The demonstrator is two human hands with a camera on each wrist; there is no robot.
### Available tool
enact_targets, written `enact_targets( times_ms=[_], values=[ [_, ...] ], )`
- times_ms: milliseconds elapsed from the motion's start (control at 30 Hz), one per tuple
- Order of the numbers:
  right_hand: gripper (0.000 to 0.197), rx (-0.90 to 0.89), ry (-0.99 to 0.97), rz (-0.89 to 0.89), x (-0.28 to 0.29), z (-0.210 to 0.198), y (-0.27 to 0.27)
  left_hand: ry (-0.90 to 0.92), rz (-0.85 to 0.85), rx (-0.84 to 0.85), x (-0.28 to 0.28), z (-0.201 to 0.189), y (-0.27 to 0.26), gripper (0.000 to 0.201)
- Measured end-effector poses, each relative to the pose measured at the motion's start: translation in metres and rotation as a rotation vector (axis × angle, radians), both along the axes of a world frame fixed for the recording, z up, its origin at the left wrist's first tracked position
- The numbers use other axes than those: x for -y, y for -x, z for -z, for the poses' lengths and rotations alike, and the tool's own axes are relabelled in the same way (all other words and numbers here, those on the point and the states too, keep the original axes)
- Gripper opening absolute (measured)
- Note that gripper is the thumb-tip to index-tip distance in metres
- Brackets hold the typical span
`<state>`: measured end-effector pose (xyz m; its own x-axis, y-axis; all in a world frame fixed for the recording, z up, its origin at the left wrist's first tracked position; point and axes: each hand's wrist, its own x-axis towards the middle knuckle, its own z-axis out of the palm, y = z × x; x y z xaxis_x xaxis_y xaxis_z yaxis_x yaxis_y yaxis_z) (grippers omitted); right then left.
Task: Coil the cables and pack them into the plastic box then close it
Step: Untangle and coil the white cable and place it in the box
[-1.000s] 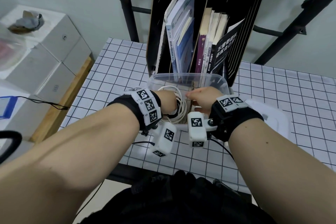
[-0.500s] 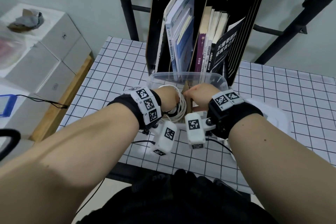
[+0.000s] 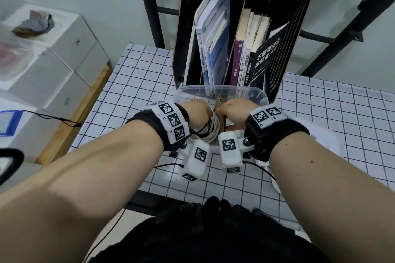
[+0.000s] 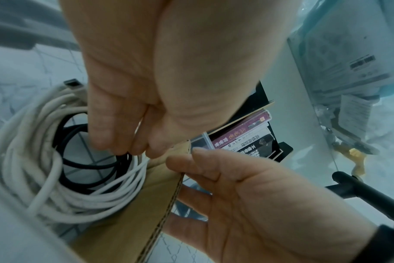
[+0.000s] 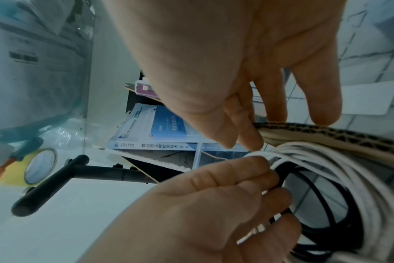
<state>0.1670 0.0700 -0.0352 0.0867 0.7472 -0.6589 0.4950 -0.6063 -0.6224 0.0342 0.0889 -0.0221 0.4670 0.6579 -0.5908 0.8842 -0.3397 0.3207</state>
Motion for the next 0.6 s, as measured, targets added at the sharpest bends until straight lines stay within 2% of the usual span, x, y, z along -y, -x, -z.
enact_targets(
  times_ms=[100, 300, 367, 500, 600],
  values=[
    [0.031, -0.009, -0.009, 0.009, 0.002, -0.003, 0.0, 0.014, -0.072, 0.056, 0.0, 0.0, 0.0, 0.042],
    [0.025, 0.033, -0.041, -0.013, 0.009, -0.016, -0.002, -0.003, -0.052, 0.067, 0.0, -0.004, 0.0, 0.039],
    [0.025, 0.03, -0.051, 0.003, 0.012, -0.017, -0.003, 0.003, -0.1, 0.096, 0.001, -0.004, 0.001, 0.036],
    [0.026, 0.001, -0.07, 0.056, 0.016, -0.016, -0.004, 0.184, -0.325, 0.251, 0.011, 0.0, 0.004, 0.028],
    [0.034, -0.024, -0.084, 0.143, 0.022, -0.016, -0.005, 0.323, -0.335, 0.307, 0.021, 0.002, 0.005, 0.024]
  ],
)
